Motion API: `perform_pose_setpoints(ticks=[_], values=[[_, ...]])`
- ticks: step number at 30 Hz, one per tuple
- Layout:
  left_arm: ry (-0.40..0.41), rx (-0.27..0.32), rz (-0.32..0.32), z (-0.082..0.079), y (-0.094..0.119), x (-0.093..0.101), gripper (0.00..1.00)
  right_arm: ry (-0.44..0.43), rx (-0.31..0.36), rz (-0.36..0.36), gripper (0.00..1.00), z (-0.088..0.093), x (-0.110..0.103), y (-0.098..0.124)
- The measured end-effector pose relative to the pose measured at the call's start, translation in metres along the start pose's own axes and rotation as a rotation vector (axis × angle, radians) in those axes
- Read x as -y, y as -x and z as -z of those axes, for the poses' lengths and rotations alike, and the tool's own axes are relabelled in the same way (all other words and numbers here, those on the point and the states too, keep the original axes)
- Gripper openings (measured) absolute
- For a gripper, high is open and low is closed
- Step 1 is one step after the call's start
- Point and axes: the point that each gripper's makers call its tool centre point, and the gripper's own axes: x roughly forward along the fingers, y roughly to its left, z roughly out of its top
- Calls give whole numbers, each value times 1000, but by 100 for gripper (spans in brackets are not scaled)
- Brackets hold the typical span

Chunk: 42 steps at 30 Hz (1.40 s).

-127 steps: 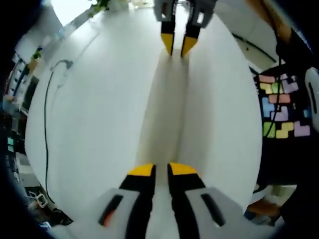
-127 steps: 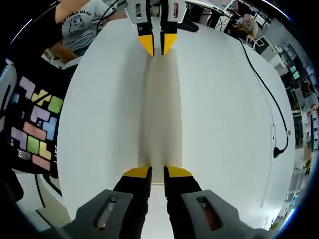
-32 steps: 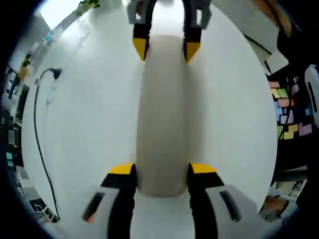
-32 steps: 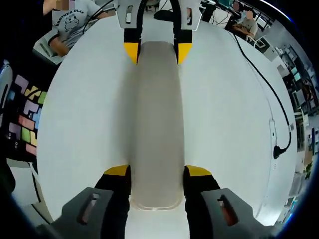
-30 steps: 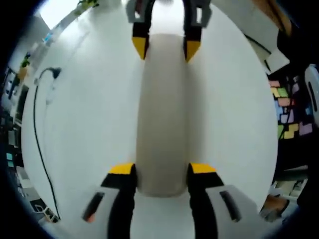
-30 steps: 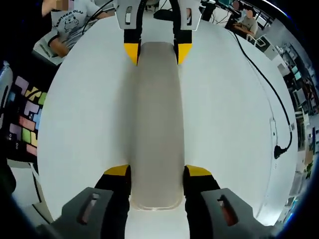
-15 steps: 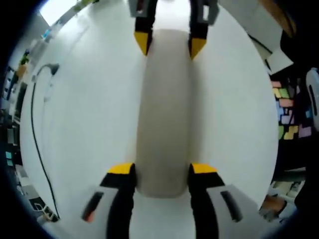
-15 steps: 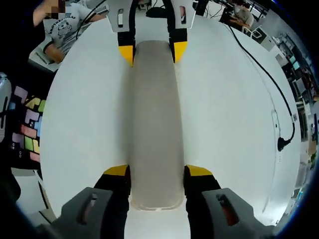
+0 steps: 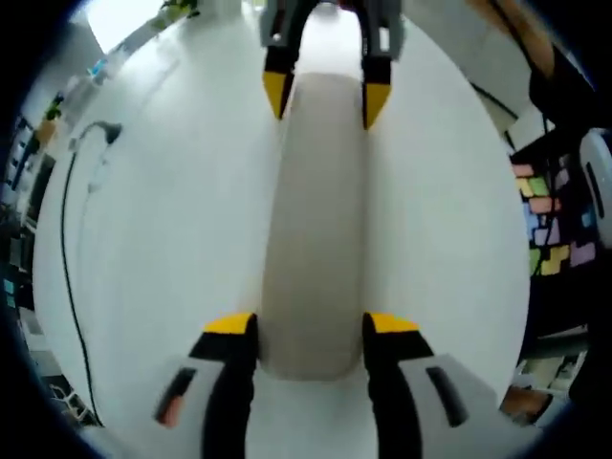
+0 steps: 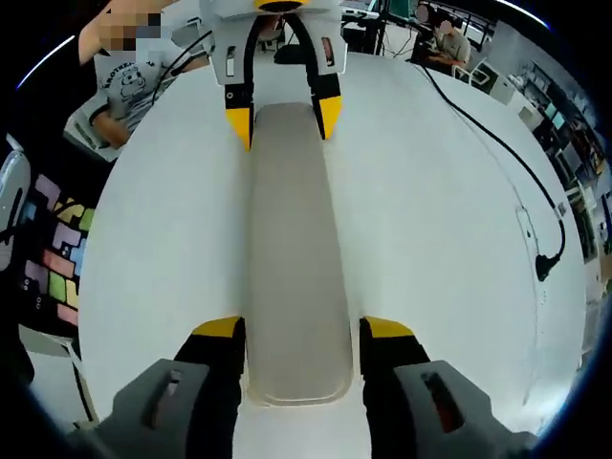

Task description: Arrange the utensils inside the cutlery case until each visible utensil rests in its matching compartment.

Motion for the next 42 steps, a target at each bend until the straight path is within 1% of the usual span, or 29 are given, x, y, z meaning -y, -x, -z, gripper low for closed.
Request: perform_pose_setpoints(ticks=[1, 2, 3, 4, 6, 7, 8, 10, 12, 13, 14, 15, 17, 18, 19, 20, 21, 22, 25, 26, 27, 29, 30, 31, 33, 35, 37, 39, 42], values=[[-2, -2, -1, 0, 0, -1, 52, -9, -36, 7, 55, 5, 0, 2], [-5, -13, -5, 2, 0, -1, 54, -1, -32, 15, 58, 4, 2, 3], [-23, -51, -28, 8, 1, -5, 55, 8, -21, 28, 59, 3, 3, 5], [-10, -58, -68, 10, 1, -11, 58, -1, -2, 35, 60, 2, 4, 8], [-18, -47, -79, 12, 2, -15, 67, -31, 34, 32, 62, 0, 2, 13], [-9, -37, -81, 12, 4, -16, 69, -29, 34, 35, 63, 2, 1, 16], [13, 8, -88, 8, 7, -16, 70, -24, 37, 51, 64, 3, 0, 19], [-2, 61, -91, 3, 15, -16, 73, -12, 73, 84, 67, 2, 1, 24], [-19, 71, -72, 8, 22, -9, 70, 30, 113, 172, 65, -1, 9, 29], [-13, 80, -72, 11, 22, -7, 71, 32, 177, 221, 67, -6, 10, 31], [-4, 104, -81, 11, 23, -5, 73, 15, 214, 225, 68, -8, 8, 31], [-29, 140, -74, 9, 23, -1, 74, -18, 257, 213, 68, -9, 2, 31], [-6, 206, -84, 10, 24, 4, 75, -46, 304, 234, 69, -6, -1, 34], [3, 233, -103, 12, 24, 4, 75, -63, 306, 258, 70, -2, -2, 36], [8, 253, -149, 15, 25, -1, 75, -150, 287, 283, 69, 11, -7, 36], [1, 281, -185, 18, 27, -3, 75, -172, 315, 294, 68, 11, -11, 37], [15, 313, -189, 20, 29, -1, 75, -184, 347, 314, 68, 10, -11, 39], [37, 353, -194, 20, 32, 0, 75, -215, 398, 362, 68, 12, -11, 46], [69, 434, -264, 23, 42, -4, 75, -275, 463, 474, 69, 23, -7, 61], [77, 456, -278, 24, 44, -2, 75, -305, 488, 497, 69, 25, -7, 64], [106, 504, -288, 24, 47, 3, 75, -335, 513, 510, 70, 28, -9, 67], [146, 552, -250, 22, 49, 15, 70, -381, 579, 525, 72, 29, -11, 71], [162, 592, -252, 19, 53, 18, 70, -402, 610, 552, 72, 30, -11, 74], [166, 625, -285, 18, 57, 18, 69, -421, 646, 585, 73, 29, -11, 78], [154, 663, -357, 17, 63, 18, 69, -421, 682, 636, 73, 26, -16, 79], [169, 682, -437, 19, 67, 17, 69, -430, 705, 670, 73, 22, -24, 79], [196, 729, -518, 18, 75, 16, 68, -433, 732, 707, 73, 19, -27, 83], [258, 794, -547, 16, 80, 19, 65, -444, 771, 767, 73, 18, -31, 92], [351, 913, -538, 11, 85, 29, 57, -443, 796, 816, 73, 19, -38, 101]])
